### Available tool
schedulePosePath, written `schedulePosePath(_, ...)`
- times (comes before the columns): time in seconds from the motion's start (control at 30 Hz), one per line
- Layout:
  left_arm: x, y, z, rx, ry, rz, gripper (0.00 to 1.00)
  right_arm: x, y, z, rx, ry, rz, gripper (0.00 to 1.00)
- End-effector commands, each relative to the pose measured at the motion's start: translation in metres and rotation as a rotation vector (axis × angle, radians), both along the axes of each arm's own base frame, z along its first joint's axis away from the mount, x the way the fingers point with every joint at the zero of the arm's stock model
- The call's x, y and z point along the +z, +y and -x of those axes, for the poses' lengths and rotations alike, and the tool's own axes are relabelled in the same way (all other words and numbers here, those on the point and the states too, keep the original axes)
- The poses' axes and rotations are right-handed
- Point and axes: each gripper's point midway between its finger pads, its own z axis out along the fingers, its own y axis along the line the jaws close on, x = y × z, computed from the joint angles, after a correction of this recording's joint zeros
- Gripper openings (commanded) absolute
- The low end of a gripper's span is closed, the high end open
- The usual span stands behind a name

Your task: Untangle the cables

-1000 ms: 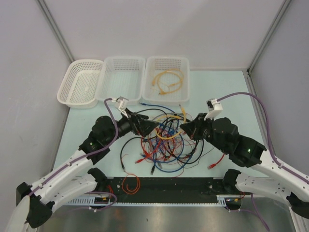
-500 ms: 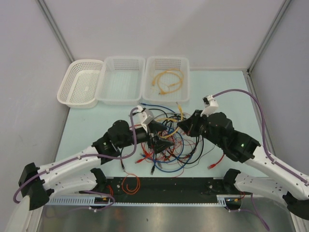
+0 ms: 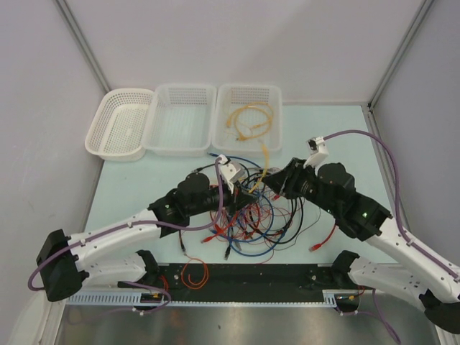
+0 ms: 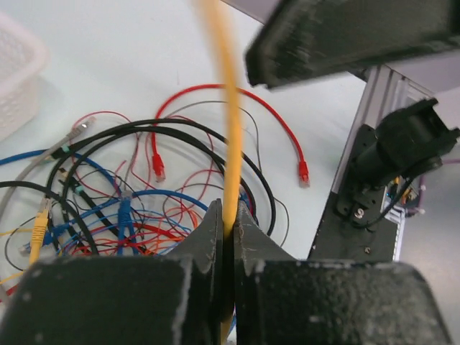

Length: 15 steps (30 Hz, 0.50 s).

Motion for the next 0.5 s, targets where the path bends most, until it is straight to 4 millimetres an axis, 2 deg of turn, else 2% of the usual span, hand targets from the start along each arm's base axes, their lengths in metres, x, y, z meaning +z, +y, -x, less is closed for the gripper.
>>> schedulePosePath(0.0,0.040,0.005,-0.023,0.099,-0.062,0.028,0.00,0.032,-0.010,0.006,0.005,-0.066,-0.053,0.58)
schedulePosePath(0.1,0.067,0.015,-0.032,0.176,-0.085,0.037,0.00,0.025,-0.027,0.000,-0.079,-0.066,-0.009,0.70)
schedulePosePath(0.17,0.072,0.028,-0.043,0.256,-0.086,-0.009,0.00,0.016,-0.045,-0.005,-0.164,-0.057,0.036,0.71)
schedulePosePath(0.2,0.093,0.031,-0.049,0.280,-0.107,0.018,0.00,0.014,-0.051,-0.007,-0.193,-0.054,0.051,0.71)
schedulePosePath(0.27,0.114,0.037,-0.063,0.335,-0.086,0.021,0.00,0.005,-0.061,-0.010,-0.237,-0.050,0.096,0.70)
schedulePosePath(0.33,0.123,0.036,-0.074,0.353,-0.032,0.008,0.00,-0.002,-0.064,-0.011,-0.240,-0.049,0.132,0.69)
schedulePosePath(0.37,0.126,0.032,-0.088,0.361,0.052,-0.013,0.00,-0.007,-0.065,-0.011,-0.240,-0.042,0.147,0.68)
schedulePosePath(0.43,0.130,0.023,-0.092,0.309,0.158,-0.024,0.00,-0.015,-0.064,-0.011,-0.237,-0.031,0.169,0.68)
schedulePosePath(0.47,0.129,0.013,-0.097,0.261,0.271,-0.051,0.00,-0.020,-0.066,-0.012,-0.243,-0.021,0.183,0.67)
